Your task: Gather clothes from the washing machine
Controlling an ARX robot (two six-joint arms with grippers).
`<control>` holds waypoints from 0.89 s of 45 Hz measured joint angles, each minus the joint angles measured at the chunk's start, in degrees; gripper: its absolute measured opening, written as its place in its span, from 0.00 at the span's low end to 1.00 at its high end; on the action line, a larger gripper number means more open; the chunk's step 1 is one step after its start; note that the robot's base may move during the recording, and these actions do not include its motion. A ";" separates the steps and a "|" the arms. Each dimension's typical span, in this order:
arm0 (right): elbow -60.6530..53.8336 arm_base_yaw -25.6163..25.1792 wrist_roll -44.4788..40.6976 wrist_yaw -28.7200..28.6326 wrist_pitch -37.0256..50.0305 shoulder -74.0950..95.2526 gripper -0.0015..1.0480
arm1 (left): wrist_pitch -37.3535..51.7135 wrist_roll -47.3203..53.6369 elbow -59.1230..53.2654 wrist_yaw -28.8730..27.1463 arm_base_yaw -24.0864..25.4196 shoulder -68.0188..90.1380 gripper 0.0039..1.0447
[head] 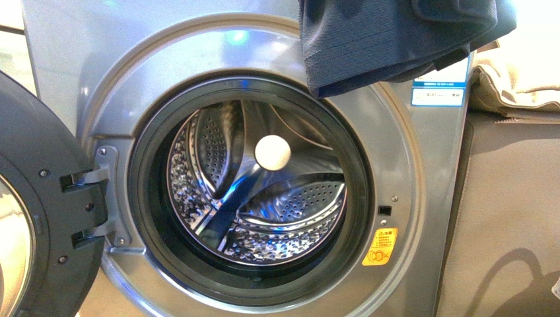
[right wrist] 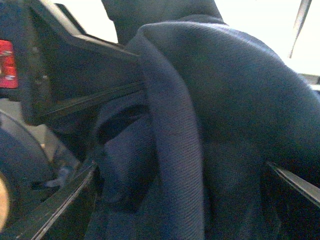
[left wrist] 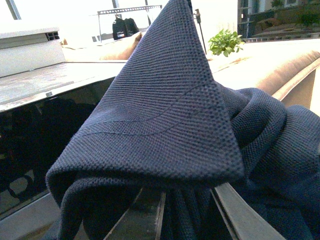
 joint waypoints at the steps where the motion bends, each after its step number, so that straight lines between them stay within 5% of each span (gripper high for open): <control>1: 0.17 0.00 -0.76 0.33 0.31 0.26 0.93 | 0.00 0.00 0.00 0.00 0.00 0.00 0.14; 22: 0.83 -1.03 -12.44 4.15 11.67 3.58 0.93 | 0.00 -0.02 0.00 -0.09 0.00 0.00 0.14; 40: -9.73 -5.81 -12.44 6.73 18.71 -2.36 0.93 | -0.02 0.00 0.00 0.04 -0.02 0.00 0.14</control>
